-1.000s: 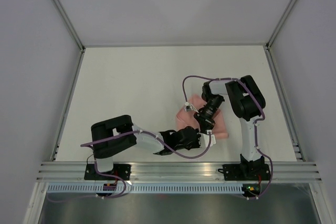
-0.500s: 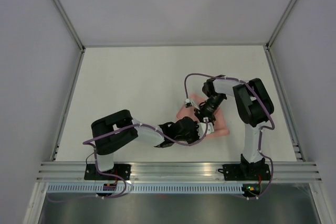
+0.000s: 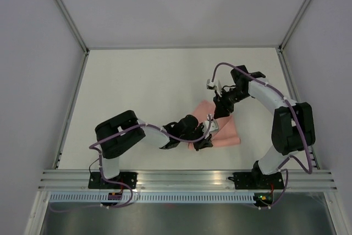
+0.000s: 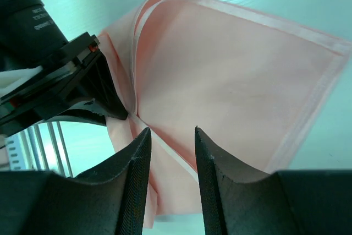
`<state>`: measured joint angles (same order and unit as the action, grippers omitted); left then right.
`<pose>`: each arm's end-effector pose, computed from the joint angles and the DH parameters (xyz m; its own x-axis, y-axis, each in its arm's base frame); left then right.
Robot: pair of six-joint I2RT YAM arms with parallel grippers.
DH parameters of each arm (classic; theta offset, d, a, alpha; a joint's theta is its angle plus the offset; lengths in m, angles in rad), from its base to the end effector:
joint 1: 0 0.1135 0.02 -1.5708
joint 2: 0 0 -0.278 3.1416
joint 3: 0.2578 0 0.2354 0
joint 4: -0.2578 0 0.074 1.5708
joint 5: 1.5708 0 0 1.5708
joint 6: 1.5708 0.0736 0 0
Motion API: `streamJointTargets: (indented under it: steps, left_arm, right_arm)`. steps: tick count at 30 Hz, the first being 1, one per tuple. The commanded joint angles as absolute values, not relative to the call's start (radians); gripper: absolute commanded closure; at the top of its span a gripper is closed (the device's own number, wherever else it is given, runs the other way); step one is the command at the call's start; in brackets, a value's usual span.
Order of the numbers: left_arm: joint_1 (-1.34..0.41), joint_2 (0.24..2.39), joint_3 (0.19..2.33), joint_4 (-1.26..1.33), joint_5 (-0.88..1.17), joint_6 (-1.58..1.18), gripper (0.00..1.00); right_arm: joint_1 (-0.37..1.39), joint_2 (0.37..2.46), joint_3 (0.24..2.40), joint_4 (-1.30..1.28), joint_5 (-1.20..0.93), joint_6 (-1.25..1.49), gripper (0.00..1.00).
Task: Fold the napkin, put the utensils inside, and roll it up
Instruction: Roll the napkin with the utensil
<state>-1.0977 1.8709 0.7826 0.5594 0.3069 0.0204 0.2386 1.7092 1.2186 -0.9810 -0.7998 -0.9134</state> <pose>0.1558 -0.3532 0.1325 -0.2101 0.4532 -0.8663 0.9719 0.1930 -0.1348 0.2788 0.1221 0.2099 -0.4058 -0.6664 -0.6255 -0.9082 0.2173 0.3577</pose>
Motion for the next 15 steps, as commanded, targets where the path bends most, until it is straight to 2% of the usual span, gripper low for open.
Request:
streamJointTargets:
  steps: [1,10,15]
  left_arm:
    - [-1.045,1.979,0.765,0.339,0.464,-0.072,0.98]
    - [-0.948,2.060,0.830,0.259,0.589,-0.155,0.98]
    - [-0.901,2.121,0.890,0.180,0.658,-0.182,0.98]
  right_arm:
    - [0.196,1.577,1.178,-0.885,-0.839,-0.850,0.57]
    - [0.146,1.324,0.997,-0.756,-0.802,-0.833,0.56]
    - [0.147,1.292,0.927,-0.804,-0.801,-0.935,0.55]
